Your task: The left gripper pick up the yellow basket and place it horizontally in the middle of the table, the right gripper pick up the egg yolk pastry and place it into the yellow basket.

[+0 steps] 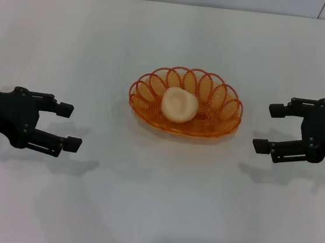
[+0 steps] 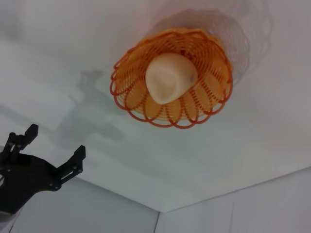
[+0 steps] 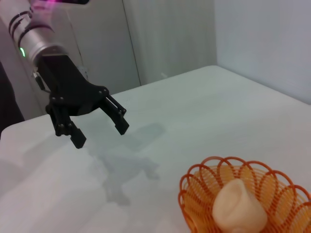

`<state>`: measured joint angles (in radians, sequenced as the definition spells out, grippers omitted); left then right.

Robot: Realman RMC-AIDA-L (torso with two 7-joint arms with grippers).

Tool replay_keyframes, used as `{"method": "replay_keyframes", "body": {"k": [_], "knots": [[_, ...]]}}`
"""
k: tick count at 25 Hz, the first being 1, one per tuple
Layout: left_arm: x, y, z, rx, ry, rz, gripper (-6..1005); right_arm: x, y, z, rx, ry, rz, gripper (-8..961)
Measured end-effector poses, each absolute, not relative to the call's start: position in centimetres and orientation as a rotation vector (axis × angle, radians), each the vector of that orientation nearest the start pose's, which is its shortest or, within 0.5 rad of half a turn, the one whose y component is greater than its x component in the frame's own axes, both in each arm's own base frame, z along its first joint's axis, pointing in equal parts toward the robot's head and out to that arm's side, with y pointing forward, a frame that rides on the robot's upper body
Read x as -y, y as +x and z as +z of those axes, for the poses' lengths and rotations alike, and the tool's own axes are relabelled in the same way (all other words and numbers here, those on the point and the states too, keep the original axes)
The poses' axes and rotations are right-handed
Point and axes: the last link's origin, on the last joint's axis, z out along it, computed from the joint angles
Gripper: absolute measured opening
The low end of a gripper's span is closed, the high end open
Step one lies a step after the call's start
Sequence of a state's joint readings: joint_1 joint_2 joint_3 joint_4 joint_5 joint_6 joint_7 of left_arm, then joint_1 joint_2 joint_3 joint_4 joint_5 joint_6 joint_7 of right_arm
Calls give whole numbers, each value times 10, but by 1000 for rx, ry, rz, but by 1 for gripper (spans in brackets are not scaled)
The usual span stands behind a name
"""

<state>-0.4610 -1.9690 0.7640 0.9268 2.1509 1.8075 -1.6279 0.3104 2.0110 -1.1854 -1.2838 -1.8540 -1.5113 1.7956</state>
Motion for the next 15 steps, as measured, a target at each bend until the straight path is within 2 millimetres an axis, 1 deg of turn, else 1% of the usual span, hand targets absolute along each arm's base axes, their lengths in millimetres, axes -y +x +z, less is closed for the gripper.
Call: {"method": "replay_keyframes", "body": {"k": [15], "knots": [[-303, -271, 59, 679, -2972, -370, 885, -319, 216, 41, -493, -2819, 347, 872]]}}
